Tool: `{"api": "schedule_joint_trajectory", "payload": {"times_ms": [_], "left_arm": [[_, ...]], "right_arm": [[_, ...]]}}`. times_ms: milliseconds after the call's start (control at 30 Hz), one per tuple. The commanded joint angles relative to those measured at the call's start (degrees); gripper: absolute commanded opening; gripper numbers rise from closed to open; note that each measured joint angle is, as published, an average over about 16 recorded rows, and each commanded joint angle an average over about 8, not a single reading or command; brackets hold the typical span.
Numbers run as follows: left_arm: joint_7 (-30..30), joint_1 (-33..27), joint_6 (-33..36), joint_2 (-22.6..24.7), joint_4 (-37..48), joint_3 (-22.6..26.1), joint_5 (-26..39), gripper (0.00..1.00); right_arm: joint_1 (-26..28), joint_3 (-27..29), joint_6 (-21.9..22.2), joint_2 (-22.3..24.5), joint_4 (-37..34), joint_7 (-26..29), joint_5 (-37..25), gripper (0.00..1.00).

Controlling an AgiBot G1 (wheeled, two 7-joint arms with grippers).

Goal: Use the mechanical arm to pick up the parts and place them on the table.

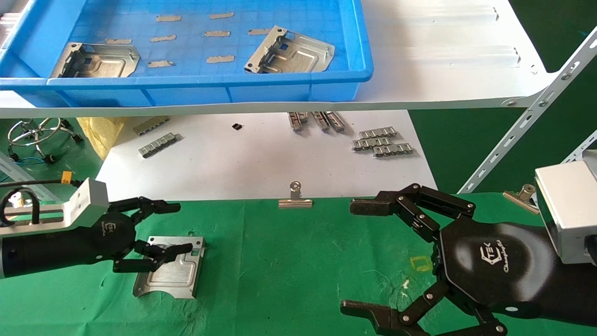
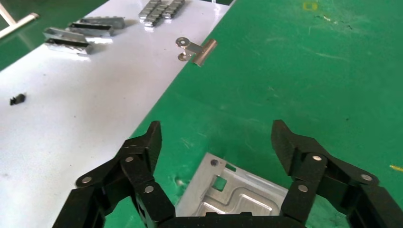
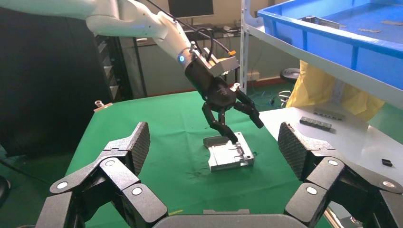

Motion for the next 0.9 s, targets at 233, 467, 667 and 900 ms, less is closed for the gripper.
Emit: {"api": "schedule_joint_trajectory", "payload": {"times_ms": [233,467,667,900], "left_arm": [[-1.29,1.05,-0.28,-0.55,-2.78,-1.37,-0.15,1.0],[-5.36,4.12,-0.84,-1.96,-10.14,-5.26,-1.02,1.0],[-9.01,6.88,-1.34,-3.23,-16.73,-8.74,-1.8,1.0],[-13.29,10.11,-1.93,-4.72,-24.47,-12.83,-2.71,1.0]], "right_arm": [[0.0,-0.01,0.0,0.0,-0.01,-0.01,0.01,1.0],[0.02,-0.02,-0.01,0.0,-0.03,-0.02,0.02,1.0],[0.02,-0.03,-0.01,0.0,-0.03,-0.02,0.02,1.0],[0.03,-0.04,0.0,0.01,-0.04,-0.03,0.03,1.0]]}}
